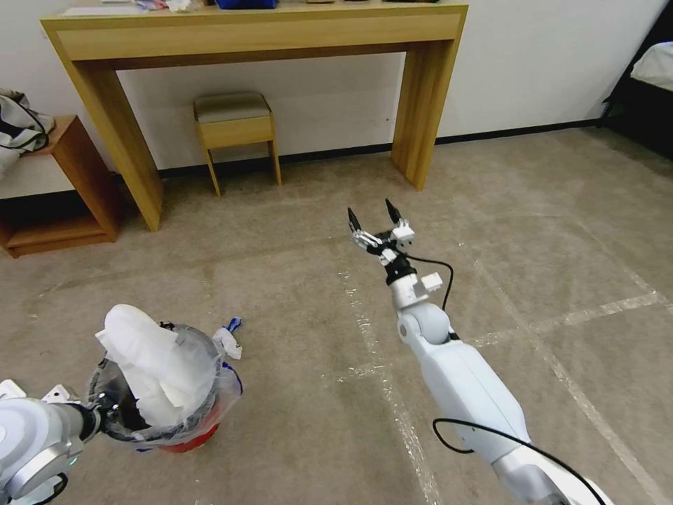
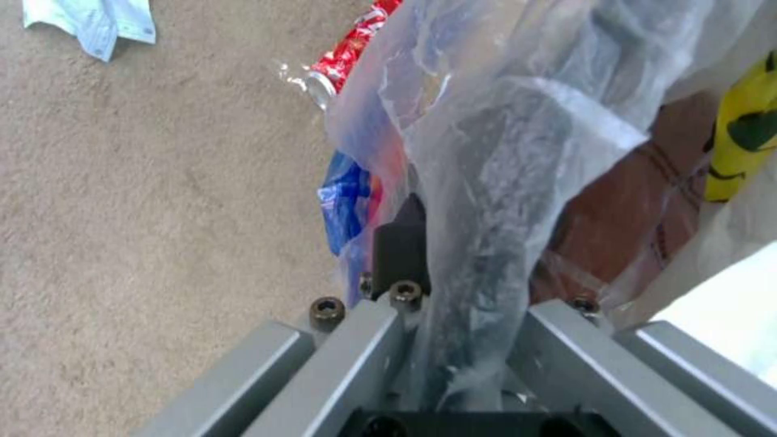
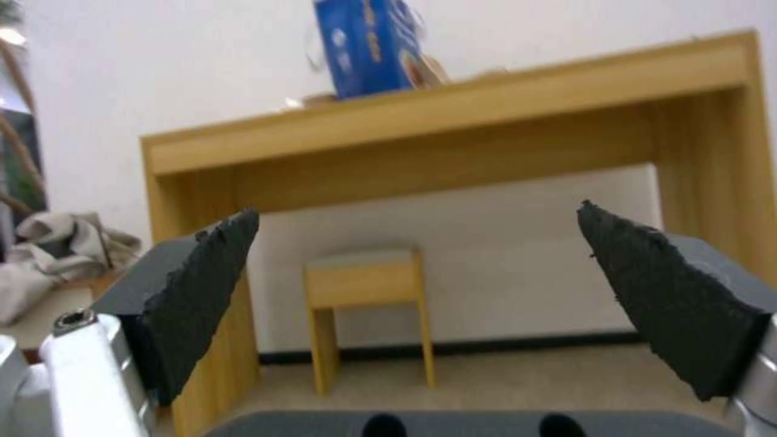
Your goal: Pick up the trash bin and place the garbage on the floor into it.
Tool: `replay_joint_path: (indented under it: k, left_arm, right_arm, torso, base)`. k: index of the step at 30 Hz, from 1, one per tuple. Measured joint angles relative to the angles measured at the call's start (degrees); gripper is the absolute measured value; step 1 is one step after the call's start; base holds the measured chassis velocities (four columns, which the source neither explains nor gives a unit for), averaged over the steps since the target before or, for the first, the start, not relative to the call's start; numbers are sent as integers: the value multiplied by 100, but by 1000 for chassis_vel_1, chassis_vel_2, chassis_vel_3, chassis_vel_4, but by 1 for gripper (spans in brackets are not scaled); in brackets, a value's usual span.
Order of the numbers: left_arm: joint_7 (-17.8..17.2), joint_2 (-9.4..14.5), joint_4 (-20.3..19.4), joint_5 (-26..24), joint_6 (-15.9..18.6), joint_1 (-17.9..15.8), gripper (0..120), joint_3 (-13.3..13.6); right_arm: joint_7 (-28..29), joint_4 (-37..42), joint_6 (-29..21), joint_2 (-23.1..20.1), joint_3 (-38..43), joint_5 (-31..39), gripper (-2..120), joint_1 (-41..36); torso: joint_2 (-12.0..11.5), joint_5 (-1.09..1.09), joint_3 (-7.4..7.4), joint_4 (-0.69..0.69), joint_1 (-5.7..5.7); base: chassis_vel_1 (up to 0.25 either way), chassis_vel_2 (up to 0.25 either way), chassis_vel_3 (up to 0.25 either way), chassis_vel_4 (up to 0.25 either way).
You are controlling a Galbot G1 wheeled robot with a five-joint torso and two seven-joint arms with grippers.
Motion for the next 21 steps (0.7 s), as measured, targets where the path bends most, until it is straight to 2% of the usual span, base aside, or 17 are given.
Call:
replay_joint_path:
  k: [11,21]
  left_arm:
    - [59,-14,-62,25,32,87,0,-96]
    - [90,-34,-70,20,24,54,0,-81]
  right_arm:
    - [34,179,47,-30,483,-120,100,-655]
    - [-41,114,182,-6,583,-223,100,-887]
  torso:
    - [0,1,0,-1,0]
    - [0,0,-1,-1,0]
  base:
    - [0,0,0,0]
    - [0,0,0,0]
